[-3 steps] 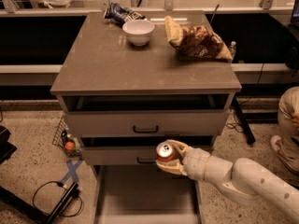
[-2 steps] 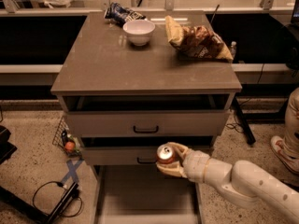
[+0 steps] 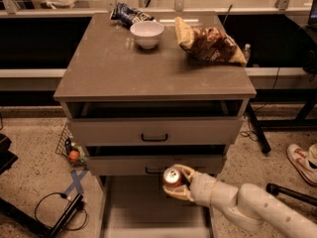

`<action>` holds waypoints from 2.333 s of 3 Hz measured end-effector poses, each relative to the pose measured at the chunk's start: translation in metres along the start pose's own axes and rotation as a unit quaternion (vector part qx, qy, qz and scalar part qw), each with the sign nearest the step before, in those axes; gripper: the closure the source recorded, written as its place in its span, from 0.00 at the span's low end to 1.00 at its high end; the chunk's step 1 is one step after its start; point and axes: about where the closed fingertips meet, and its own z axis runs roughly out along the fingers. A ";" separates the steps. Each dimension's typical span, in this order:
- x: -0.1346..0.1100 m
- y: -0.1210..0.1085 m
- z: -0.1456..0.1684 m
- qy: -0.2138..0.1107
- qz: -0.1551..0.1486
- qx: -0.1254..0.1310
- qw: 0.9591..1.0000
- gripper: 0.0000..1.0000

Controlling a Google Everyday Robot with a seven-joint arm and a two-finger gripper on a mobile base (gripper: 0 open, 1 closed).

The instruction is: Place coke can into bottom drawer

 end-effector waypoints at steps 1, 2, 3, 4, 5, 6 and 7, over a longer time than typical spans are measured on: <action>0.096 0.043 0.022 -0.026 0.001 -0.045 0.999 1.00; 0.153 0.064 0.035 -0.038 0.007 -0.072 0.997 1.00; 0.153 0.064 0.035 -0.038 0.007 -0.072 0.997 1.00; 0.165 0.064 0.057 -0.049 0.011 -0.081 0.995 1.00; 0.189 0.071 0.098 -0.064 0.022 -0.102 0.992 1.00; 0.221 0.090 0.148 -0.071 0.029 -0.136 0.988 1.00; 0.249 0.113 0.182 -0.071 0.030 -0.157 0.985 1.00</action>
Offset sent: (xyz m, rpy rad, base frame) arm -0.0325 0.0153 -0.2300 0.0604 0.0258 0.2133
